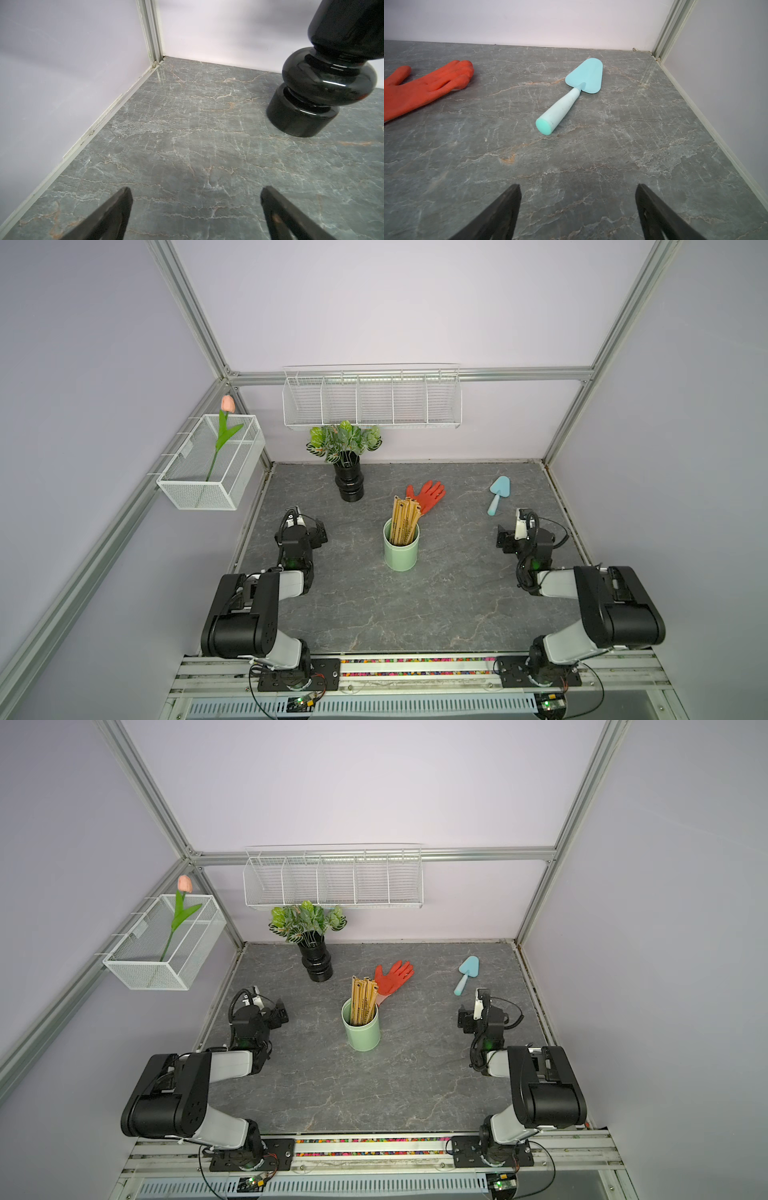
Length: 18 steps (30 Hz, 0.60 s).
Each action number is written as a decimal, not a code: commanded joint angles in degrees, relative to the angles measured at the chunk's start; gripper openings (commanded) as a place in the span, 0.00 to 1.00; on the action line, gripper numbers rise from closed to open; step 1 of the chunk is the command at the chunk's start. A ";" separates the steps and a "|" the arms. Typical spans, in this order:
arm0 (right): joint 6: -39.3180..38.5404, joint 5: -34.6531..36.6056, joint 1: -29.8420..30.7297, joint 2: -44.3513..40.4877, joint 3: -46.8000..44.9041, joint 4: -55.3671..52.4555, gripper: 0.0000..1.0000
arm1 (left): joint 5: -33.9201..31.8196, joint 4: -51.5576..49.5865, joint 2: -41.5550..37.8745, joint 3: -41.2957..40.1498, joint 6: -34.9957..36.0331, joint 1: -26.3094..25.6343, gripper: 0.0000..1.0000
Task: Take the straws out of the storage container
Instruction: Pick up the straw from the container.
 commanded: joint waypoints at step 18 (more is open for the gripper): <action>-0.68 -1.54 -0.38 -1.25 2.07 -2.33 0.89 | 3.54 -12.24 -4.25 6.86 2.37 0.37 0.99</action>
